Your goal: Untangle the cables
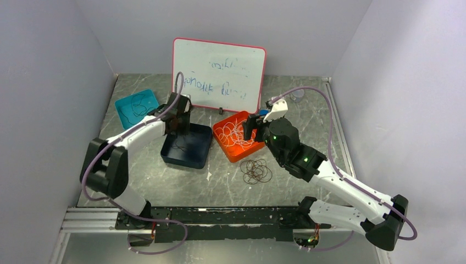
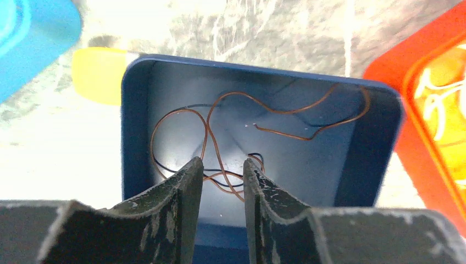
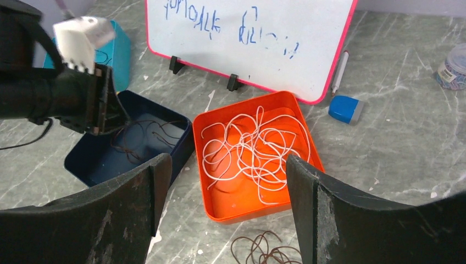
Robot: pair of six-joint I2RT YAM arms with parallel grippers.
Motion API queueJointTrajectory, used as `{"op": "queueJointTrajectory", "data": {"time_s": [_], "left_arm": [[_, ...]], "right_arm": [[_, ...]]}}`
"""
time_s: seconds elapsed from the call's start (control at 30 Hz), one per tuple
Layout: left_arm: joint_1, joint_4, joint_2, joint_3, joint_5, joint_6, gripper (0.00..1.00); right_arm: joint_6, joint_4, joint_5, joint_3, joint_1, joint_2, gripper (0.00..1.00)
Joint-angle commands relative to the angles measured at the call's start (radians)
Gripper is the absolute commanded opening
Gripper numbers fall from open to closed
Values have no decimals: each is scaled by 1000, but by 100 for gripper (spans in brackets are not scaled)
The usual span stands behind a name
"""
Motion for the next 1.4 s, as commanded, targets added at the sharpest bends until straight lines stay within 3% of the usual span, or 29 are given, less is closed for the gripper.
{"op": "queueJointTrajectory", "data": {"time_s": [0.0,0.17,0.33,0.47,0.67,0.8,0.97,1.07,1.37], "left_arm": [[6,43,-109,-13,-19,1,40],[6,23,-184,-2,-11,14,44],[6,82,-332,-41,56,26,41],[6,162,-471,-112,119,32,52],[6,160,-535,-162,218,-29,45],[2,255,-589,-253,310,-69,47],[-46,334,-586,-311,395,-143,46],[-116,362,-565,-328,375,-156,46],[-249,403,-476,-304,332,-168,43]], "right_arm": [[17,22,-1,-18,1,-1,79],[24,17,-3,-21,0,-1,79],[55,-34,5,-16,1,-10,79],[144,-152,23,-7,2,-18,79],[302,-396,-48,-22,0,27,79],[343,-455,-114,-57,-19,71,74],[338,-410,-275,-120,-134,107,70],[325,-368,-343,-171,-216,116,69],[330,-363,-348,-235,-265,149,64]]}}
